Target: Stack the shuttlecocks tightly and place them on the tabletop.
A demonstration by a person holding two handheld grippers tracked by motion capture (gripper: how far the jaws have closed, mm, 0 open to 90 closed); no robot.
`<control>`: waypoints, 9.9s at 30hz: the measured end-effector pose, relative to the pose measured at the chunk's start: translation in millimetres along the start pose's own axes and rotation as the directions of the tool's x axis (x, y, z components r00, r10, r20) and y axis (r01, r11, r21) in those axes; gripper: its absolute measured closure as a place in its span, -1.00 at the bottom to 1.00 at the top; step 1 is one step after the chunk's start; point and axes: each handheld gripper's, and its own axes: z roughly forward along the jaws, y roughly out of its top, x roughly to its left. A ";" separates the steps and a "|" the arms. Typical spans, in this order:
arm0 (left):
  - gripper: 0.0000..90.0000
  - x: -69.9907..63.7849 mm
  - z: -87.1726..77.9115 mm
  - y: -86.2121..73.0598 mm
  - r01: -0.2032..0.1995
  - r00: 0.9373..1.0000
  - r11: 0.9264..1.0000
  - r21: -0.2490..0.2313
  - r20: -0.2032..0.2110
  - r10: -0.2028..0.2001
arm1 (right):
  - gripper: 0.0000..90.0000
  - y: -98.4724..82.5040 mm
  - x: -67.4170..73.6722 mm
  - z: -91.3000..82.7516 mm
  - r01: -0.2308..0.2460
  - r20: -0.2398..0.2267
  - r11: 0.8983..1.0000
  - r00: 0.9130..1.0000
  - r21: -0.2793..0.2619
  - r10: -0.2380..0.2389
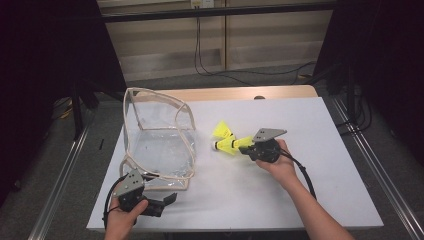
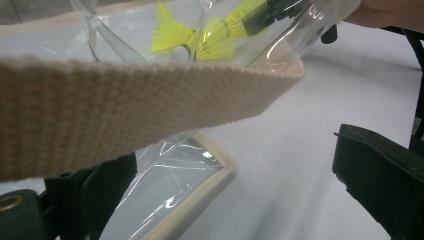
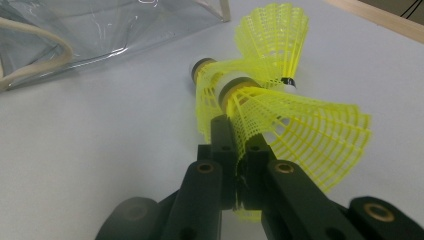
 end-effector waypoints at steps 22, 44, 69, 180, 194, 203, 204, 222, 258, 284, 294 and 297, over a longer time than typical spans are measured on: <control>-0.91 -0.3 0.5 -0.1 -0.002 1.000 1.000 0.003 0.001 0.002 | 0.96 -0.5 -1.9 4.2 -0.005 0.001 1.000 1.000 0.001 0.005; -0.91 0.1 0.2 -0.4 0.000 1.000 1.000 0.000 0.002 0.000 | 0.96 -0.8 -0.9 11.0 0.005 -0.009 1.000 1.000 0.012 -0.005; -0.91 0.2 0.5 -0.5 0.000 1.000 1.000 0.000 0.003 0.000 | 0.96 2.2 1.5 19.5 0.011 -0.014 1.000 1.000 0.014 -0.011; -0.91 -1.1 3.1 -0.8 -0.004 1.000 1.000 0.002 0.004 0.004 | 0.97 -4.8 13.3 17.4 -0.007 -0.043 1.000 0.999 0.003 0.007; -0.91 -1.5 3.3 -0.5 -0.009 1.000 1.000 0.008 0.001 0.009 | 0.80 -4.7 16.9 17.0 -0.021 -0.054 1.000 0.998 0.009 0.022; -0.91 -1.5 3.0 -0.4 -0.009 1.000 1.000 0.008 0.001 0.009 | 0.62 -4.9 14.5 16.0 -0.027 -0.039 1.000 0.999 0.005 0.028; -0.91 -1.8 3.1 -0.5 -0.005 1.000 1.000 0.005 0.000 0.005 | 0.57 -4.9 13.9 15.6 -0.028 -0.034 1.000 0.999 0.004 0.028; -0.91 -2.0 2.4 -0.7 -0.007 1.000 1.000 0.003 -0.001 0.007 | 0.16 -0.5 8.9 -2.6 -0.055 -0.007 0.998 0.998 -0.001 0.055; -0.91 -1.5 0.8 -0.1 -0.008 1.000 1.000 0.002 0.009 0.008 | -0.68 46.2 -15.8 -13.6 -0.142 0.091 0.990 0.986 -0.004 0.142; -0.91 -2.0 1.8 -0.4 -0.009 1.000 1.000 0.003 0.012 0.009 | -0.85 65.7 -25.3 13.7 -0.169 0.142 0.985 0.976 0.022 0.164; -0.91 -1.9 2.5 -0.5 -0.005 1.000 1.000 0.002 0.015 0.005 | -0.88 70.8 -30.2 22.6 -0.186 0.170 0.981 0.970 0.046 0.176; -0.91 -1.9 2.6 -0.5 -0.004 1.000 1.000 0.001 0.016 0.004 | -0.87 73.1 -29.9 25.1 -0.177 0.167 0.983 0.972 0.050 0.167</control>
